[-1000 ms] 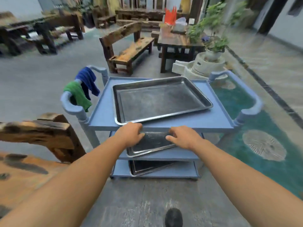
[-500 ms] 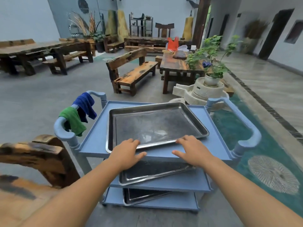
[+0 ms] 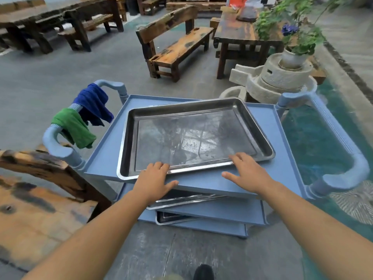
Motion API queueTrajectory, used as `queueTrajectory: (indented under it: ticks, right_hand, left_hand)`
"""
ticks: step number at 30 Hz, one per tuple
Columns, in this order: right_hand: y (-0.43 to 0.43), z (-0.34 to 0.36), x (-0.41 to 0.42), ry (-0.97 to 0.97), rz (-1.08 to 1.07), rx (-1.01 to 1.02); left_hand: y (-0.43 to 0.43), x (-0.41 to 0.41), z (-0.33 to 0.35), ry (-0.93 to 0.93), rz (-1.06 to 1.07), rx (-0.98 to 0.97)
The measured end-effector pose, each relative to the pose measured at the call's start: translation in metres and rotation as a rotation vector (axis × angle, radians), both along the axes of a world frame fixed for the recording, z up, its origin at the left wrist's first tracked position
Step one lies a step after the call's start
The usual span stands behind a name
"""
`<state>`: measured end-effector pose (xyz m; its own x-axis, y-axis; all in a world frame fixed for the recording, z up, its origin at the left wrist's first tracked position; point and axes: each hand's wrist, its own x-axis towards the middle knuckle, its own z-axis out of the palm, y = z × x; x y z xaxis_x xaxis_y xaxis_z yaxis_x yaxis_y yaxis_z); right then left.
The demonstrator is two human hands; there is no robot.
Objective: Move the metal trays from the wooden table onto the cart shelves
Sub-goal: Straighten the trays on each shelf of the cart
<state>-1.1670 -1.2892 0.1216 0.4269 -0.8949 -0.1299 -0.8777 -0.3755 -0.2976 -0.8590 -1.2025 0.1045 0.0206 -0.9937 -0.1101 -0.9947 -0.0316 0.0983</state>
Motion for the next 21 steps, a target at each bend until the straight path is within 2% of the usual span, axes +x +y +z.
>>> queueTrajectory:
  ticks: [5,12,21]
  right_hand:
    - [-0.044,-0.019,0.006,0.038,0.033,0.052]
    - [-0.091,-0.047,0.008,0.230,0.212,0.089]
    - [-0.101,-0.072,0.008,0.272,0.162,0.093]
  left_hand:
    - [-0.027,0.015,-0.013,0.013,0.054,0.051]
    - [-0.052,0.027,-0.042,-0.016,0.115,0.140]
    - [-0.061,0.040,-0.062,-0.059,0.030,0.098]
